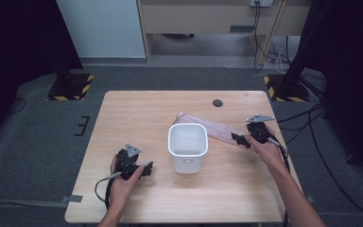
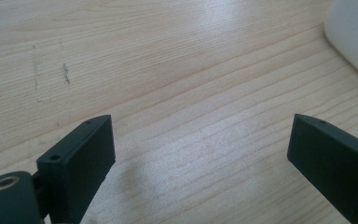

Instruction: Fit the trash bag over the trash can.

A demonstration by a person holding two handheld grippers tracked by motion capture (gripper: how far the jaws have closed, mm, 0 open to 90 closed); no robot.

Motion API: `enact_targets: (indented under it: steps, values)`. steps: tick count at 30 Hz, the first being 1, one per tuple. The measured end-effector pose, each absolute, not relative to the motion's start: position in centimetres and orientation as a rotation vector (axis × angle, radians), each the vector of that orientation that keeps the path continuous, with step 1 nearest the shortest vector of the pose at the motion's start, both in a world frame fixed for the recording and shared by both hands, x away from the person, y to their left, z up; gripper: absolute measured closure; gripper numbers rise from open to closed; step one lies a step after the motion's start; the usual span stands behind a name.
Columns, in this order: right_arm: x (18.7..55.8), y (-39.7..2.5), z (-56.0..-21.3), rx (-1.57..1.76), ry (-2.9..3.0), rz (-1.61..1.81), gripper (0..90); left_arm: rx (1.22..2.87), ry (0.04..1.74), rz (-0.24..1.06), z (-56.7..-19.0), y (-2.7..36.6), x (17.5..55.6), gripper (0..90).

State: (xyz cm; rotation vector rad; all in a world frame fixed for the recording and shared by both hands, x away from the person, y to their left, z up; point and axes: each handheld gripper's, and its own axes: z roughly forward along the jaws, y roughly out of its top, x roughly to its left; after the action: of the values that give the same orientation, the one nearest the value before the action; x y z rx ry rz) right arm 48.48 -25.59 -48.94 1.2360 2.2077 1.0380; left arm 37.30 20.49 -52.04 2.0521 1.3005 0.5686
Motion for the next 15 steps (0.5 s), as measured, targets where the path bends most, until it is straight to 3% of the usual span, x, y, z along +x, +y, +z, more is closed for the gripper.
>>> enact_targets:
  steps: [15]
  values:
    - [49.2,-25.0,-51.9,1.262,2.245,0.988,16.1,2.053,1.297,0.596,-51.7,20.5,36.7,7.3]
